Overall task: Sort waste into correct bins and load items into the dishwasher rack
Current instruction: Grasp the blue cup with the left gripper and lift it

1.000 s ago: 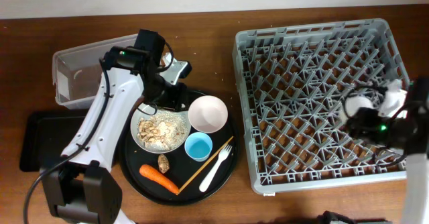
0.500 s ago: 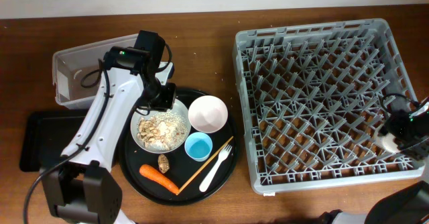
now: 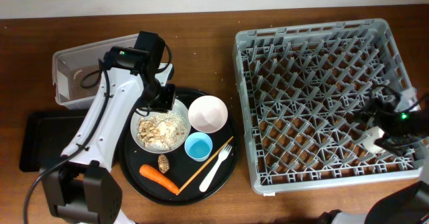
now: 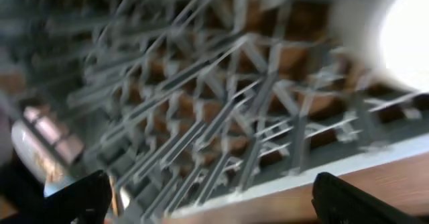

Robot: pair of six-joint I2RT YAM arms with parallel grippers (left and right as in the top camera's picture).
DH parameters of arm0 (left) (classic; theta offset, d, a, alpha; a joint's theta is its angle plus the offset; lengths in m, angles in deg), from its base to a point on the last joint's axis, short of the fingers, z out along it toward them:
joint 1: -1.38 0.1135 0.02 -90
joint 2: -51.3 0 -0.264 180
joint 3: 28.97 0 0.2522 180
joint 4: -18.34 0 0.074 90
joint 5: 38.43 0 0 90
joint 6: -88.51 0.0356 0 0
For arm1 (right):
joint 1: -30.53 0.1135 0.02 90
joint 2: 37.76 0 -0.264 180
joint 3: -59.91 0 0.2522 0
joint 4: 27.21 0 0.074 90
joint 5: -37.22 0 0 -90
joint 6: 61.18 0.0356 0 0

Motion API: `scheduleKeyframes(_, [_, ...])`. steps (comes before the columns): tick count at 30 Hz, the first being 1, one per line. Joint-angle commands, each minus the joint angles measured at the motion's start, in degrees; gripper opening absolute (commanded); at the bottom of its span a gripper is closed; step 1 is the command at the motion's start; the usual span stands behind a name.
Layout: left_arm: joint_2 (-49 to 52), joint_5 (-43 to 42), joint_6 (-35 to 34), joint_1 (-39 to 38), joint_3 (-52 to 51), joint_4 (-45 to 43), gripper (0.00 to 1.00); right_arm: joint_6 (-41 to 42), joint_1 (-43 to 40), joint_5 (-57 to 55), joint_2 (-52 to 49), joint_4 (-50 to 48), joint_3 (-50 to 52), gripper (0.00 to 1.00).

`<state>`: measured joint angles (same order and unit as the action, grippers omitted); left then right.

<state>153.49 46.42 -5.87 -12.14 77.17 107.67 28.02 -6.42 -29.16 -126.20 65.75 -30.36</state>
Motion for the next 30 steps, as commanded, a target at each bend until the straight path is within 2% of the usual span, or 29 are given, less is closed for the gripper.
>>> scheduleKeyframes(1, [-0.81, -8.15, -0.57, 0.17, 0.66, 0.83, 0.31, -5.44, 7.63, 3.43, 3.17, 2.54, -0.87, 0.98])
scheduleKeyframes(5, [-0.81, -10.36, -0.59, -3.19, -0.98, 4.66, 0.34, -6.05, 20.11, 3.37, 6.25, 4.13, -0.85, 0.98])
scheduleKeyframes(10, [-0.81, -9.86, -0.81, -10.21, -8.52, 2.38, 0.34, -5.77, 31.63, 3.23, 6.40, 4.15, -0.81, 0.98])
scheduleKeyframes(14, [-0.81, -1.99, -5.29, -10.38, -12.26, 0.52, 0.33, -4.72, 33.24, 1.40, 6.40, 4.20, -0.81, 0.98])
scheduleKeyframes(19, [-0.81, -1.81, -5.44, -10.40, -15.52, -2.84, 0.34, -4.72, 33.24, 1.40, 6.40, 4.17, -0.81, 0.98])
scheduleKeyframes(21, [-0.79, -4.26, -5.44, -10.40, -17.97, -5.27, 0.33, -4.72, 33.24, 1.40, 6.40, 4.17, -0.81, 0.98])
scheduleKeyframes(23, [-0.81, -5.29, -5.44, -10.40, -18.84, -6.93, 0.21, -4.72, 33.24, 1.38, 6.40, 4.17, -0.81, 0.98])
scheduleKeyframes(24, [-0.81, -6.03, -5.44, -10.38, -18.82, -7.48, 0.07, -4.72, 33.24, 1.40, 6.40, 4.17, -0.81, 0.98])
scheduleKeyframes(25, [-0.81, -6.03, -5.42, -10.38, -18.73, -7.54, 0.01, -4.74, 33.24, 1.33, 6.40, 4.20, -0.81, 0.98])
scheduleKeyframes(30, [-1.92, -6.47, -2.86, -10.34, -11.19, -2.91, 0.00, -4.76, 33.22, -1.84, 6.40, 4.37, -0.81, 0.98])
